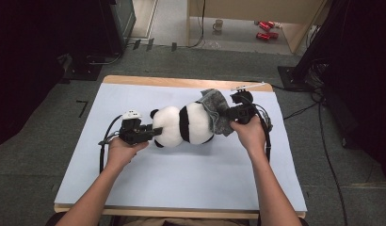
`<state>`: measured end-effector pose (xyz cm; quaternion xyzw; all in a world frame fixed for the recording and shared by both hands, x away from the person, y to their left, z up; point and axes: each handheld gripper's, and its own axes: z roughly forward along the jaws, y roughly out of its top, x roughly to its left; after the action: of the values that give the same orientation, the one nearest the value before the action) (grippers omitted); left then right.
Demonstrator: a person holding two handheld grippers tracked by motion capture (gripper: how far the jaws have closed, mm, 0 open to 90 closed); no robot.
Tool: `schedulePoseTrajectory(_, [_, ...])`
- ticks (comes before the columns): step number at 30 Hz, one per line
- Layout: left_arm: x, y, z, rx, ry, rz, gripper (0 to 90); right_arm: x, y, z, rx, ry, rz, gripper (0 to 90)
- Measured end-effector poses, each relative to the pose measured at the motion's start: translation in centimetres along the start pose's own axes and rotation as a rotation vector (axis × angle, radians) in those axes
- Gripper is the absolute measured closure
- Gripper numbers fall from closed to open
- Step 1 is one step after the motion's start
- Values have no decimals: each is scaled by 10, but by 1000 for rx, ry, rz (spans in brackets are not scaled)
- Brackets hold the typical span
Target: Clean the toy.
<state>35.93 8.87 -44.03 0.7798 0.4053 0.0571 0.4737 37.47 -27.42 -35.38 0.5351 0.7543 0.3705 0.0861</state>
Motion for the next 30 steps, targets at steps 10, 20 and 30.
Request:
schedulePoseTrajectory(10, [-1,1,0,-3,2,-5,640,42,22,-17,-56,108,-72,805])
schedulePoseTrajectory(20, [-1,1,-1,-6,0,-7,637,98,35,28,5,202,-144,805])
schedulePoseTrajectory(30, [-2,2,-2,-13,3,-1,635,133,32,78,60,240,-168,805])
